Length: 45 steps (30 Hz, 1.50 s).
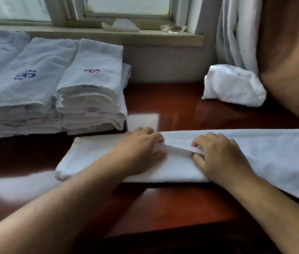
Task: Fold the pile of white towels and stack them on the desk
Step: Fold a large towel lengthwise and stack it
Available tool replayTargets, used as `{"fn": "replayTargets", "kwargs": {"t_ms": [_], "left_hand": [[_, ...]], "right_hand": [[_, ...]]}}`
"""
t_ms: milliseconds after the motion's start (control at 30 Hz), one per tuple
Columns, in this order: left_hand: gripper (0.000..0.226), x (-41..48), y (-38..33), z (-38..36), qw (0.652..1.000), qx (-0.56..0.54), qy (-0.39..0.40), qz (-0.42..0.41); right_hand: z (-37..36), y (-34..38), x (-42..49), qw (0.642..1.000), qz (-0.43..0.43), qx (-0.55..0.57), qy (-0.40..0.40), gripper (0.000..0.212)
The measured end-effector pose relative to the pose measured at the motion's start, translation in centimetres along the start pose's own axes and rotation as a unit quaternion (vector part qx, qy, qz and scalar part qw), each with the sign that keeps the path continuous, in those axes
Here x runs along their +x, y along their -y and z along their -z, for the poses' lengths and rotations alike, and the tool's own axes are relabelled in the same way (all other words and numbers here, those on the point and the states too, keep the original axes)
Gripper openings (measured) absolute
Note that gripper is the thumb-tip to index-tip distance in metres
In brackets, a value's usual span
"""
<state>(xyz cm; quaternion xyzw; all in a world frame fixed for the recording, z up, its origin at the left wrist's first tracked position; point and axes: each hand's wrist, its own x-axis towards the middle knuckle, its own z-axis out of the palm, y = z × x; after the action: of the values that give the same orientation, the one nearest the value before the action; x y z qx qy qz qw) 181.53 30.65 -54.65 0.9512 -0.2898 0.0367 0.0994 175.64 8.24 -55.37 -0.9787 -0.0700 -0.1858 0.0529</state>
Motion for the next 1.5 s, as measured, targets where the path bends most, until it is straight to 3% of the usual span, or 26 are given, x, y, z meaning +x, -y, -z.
{"fn": "replayTargets", "kwargs": {"t_ms": [200,367,533,667,833,900,1067,1167,1333,1500], "left_hand": [[0.02,6.0,-6.3,-1.9,0.994,-0.033,-0.023,-0.105],[0.034,9.1,-6.9,-2.8,0.997,-0.038,-0.048,-0.053],[0.038,10.6,-5.5,-3.1,0.999,0.002,-0.036,-0.009],[0.044,11.4,-6.2,-3.3,1.0,0.007,-0.017,0.001],[0.04,13.0,-10.2,-4.1,0.998,-0.012,-0.009,-0.053],[0.037,13.8,-12.2,-4.5,0.997,-0.017,-0.004,-0.074],[0.038,15.6,-16.4,-5.3,0.994,-0.035,-0.014,-0.107],[0.036,16.7,-17.9,-5.5,0.994,-0.05,-0.012,-0.099],[0.044,18.2,-17.8,-5.6,0.997,-0.038,-0.013,-0.067],[0.042,19.0,-16.5,-5.9,0.998,-0.046,-0.015,-0.042]], "right_hand": [[2.6,-8.4,-4.6,0.99,-0.129,-0.042,-0.027,0.026],[3.3,-12.3,-2.2,0.988,-0.129,-0.065,-0.05,0.024],[2.6,-14.0,2.4,0.983,-0.113,-0.143,0.018,0.027],[1.6,-14.4,3.9,0.983,-0.139,-0.099,0.069,0.03],[1.5,-14.8,0.7,0.987,-0.147,-0.066,-0.001,0.025],[2.2,-15.6,-1.3,0.982,-0.167,-0.087,-0.008,0.019],[4.8,-19.4,-6.1,0.954,-0.247,-0.171,-0.008,0.029],[5.9,-22.0,-5.7,0.928,-0.283,-0.244,-0.007,0.02],[6.9,-25.5,-3.1,0.911,-0.32,-0.262,0.01,0.03],[7.4,-28.7,-1.1,0.906,-0.327,-0.26,-0.07,0.016]]}}
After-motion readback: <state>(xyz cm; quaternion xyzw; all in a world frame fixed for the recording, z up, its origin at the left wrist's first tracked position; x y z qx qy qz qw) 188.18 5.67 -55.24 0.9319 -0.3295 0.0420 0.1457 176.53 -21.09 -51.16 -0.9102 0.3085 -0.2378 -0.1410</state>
